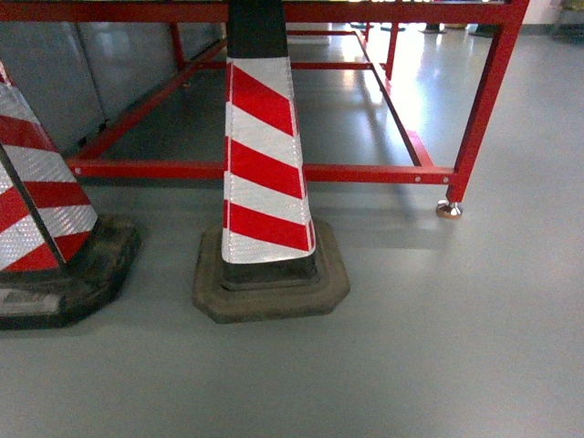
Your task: Pick capacitor and pack into box
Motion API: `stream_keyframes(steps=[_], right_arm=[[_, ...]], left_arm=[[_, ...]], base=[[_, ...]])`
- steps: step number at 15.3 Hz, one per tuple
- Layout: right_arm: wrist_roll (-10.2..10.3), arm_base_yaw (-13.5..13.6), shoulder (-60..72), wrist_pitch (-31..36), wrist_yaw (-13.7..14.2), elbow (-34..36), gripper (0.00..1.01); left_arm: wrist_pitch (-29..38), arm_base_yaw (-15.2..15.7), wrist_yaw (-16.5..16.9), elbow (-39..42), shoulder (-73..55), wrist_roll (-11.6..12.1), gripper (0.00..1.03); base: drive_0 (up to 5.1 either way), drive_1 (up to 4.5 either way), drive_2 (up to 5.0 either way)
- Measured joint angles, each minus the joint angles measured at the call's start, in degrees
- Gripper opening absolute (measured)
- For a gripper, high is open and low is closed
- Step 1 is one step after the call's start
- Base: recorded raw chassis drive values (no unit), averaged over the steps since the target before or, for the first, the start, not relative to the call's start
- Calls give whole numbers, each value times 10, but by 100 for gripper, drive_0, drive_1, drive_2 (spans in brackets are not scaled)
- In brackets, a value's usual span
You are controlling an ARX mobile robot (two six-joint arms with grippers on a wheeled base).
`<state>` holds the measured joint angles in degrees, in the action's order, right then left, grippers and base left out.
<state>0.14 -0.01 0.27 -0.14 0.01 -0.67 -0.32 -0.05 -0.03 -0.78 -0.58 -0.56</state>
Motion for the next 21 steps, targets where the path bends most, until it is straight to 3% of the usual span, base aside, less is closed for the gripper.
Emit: stream_keyframes(steps=[4,21], right_arm=[[0,0,0,2,0,0,98],[0,0,0,-1,1,0,98]], left_arm=[[0,0,-1,0,0,0,44],[-1,0,1,0,0,1,44]], base=[[0,402,-401],[0,0,0]])
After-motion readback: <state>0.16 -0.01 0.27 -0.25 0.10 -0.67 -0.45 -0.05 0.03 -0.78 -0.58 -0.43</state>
